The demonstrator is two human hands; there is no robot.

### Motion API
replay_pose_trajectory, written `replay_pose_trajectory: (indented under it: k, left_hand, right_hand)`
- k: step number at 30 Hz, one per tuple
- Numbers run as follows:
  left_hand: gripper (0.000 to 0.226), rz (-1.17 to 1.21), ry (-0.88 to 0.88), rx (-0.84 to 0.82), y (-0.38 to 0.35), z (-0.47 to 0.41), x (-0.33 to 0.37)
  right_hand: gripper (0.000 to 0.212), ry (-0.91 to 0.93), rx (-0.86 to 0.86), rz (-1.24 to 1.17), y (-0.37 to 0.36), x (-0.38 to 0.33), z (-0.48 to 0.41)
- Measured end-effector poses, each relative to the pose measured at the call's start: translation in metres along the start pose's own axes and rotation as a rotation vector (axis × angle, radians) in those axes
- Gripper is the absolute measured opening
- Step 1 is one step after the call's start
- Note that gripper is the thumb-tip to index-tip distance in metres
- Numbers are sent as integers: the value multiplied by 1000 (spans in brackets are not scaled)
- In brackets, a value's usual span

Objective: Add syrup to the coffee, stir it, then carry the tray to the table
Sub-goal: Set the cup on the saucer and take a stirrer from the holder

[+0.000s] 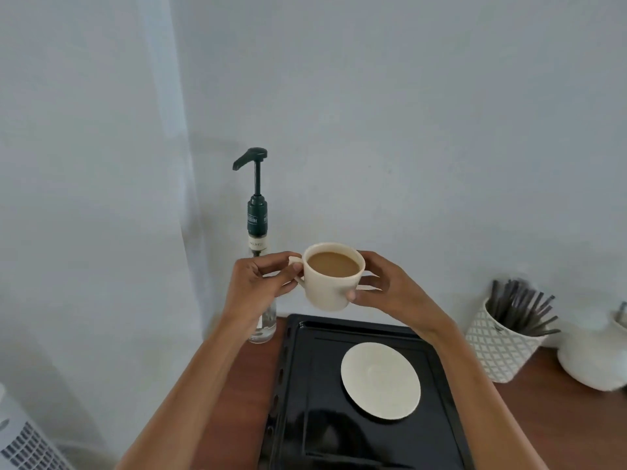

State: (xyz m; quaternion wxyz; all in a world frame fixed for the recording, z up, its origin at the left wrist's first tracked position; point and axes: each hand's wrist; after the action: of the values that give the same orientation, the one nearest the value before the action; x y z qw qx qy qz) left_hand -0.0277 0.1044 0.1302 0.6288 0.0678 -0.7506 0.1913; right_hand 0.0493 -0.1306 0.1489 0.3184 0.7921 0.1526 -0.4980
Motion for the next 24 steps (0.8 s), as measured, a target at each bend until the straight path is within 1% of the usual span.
replay_pose_trajectory:
  k: [6, 11, 18, 24]
  left_hand:
    - [21, 19, 71, -58, -45, 15, -33]
    - [15, 24, 129, -122, -68, 28, -69]
    - [20, 33, 241, -87, -89, 44, -115]
    - [22, -44, 286, -64, -95, 55, -142]
  right_hand:
    - [65, 5, 73, 21, 31, 32, 36]
    - [70, -27, 65, 24, 51, 58, 61]
    - [71, -94, 44, -8, 59, 100, 88]
    - [74, -165, 47, -31, 55, 133, 103]
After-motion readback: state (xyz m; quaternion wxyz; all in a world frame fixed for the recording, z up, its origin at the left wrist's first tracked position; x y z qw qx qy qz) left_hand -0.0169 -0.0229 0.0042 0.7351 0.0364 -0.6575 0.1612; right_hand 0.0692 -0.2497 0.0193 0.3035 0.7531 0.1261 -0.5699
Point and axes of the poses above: each hand's wrist, its own z-axis away from the middle knuckle, its own y-axis out of the back of the hand, x = y × z, and after that the axes turned 7 degrees about y, right-handed
